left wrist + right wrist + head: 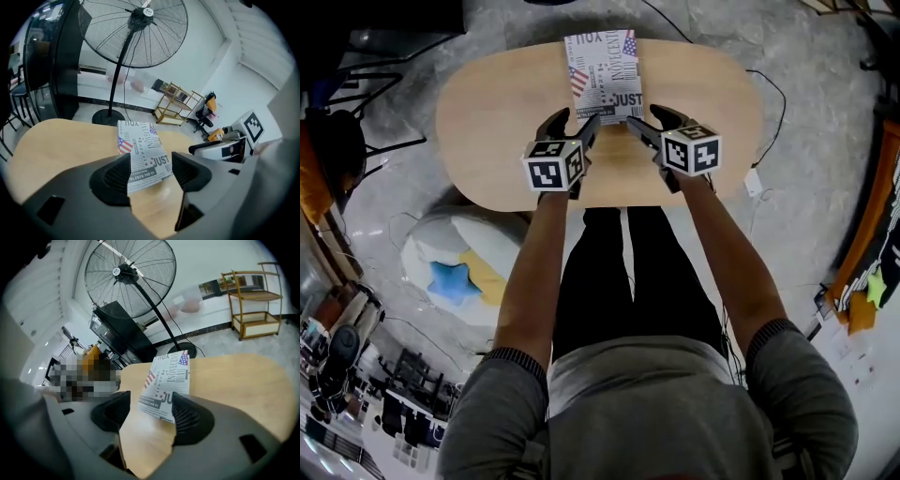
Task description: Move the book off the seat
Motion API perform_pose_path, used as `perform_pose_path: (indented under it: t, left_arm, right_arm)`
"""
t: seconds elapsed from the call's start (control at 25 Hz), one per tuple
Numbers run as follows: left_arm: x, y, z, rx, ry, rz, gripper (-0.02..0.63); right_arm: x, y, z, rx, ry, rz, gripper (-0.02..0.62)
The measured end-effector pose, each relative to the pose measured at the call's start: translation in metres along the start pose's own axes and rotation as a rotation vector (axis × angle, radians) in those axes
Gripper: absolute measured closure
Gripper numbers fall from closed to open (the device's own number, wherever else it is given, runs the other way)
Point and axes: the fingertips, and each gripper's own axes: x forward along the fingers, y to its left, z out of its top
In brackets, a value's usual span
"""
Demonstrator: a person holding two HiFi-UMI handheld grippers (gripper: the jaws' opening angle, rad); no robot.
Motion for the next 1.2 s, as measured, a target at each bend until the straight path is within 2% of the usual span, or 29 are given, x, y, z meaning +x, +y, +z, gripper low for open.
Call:
perform_pose_path:
  t: [0.16,0.32,0.44,0.64,0.8,1.04,1.2]
  left_arm:
    - [-0.036,-0.029,0.016,0.025,-0.014,-0.024,0.307]
    - [-0.072,-0.053,0.031,0.04,-0.016,-0.036,0.307]
    - [-0.097,-0.07,0.042,0.043,-0.021,-0.044,0.307]
    - [-0.149,-0.107,0.077,0.06,-0.102,-0.086,0.307]
    - [-0.198,-0.144,0.115,0.134,-0.204,-0.149,0.31]
    - [-0.268,-0.197,0.167,0.352,-0.342,-0.175,0.314]
    - [-0.308,-0.227,0.199,0.398,-0.455,-0.204,0.323]
  right_arm:
    - [-0.038,0.036,0.019,-0.057,-0.029,0.018,0.304]
    - [-0.074,0.067,0.038,-0.022,-0.049,0.061,0.312]
    - [-0.102,0.088,0.047,-0.037,-0.054,0.084,0.318]
    - [-0.152,0.131,0.069,-0.079,-0.109,0.136,0.327]
    - [-0.195,0.174,0.09,-0.189,-0.182,0.159,0.327]
    - [-0.258,0.243,0.117,-0.438,-0.303,0.198,0.337]
    - [-0.296,0.277,0.131,-0.585,-0.387,0.2,0.344]
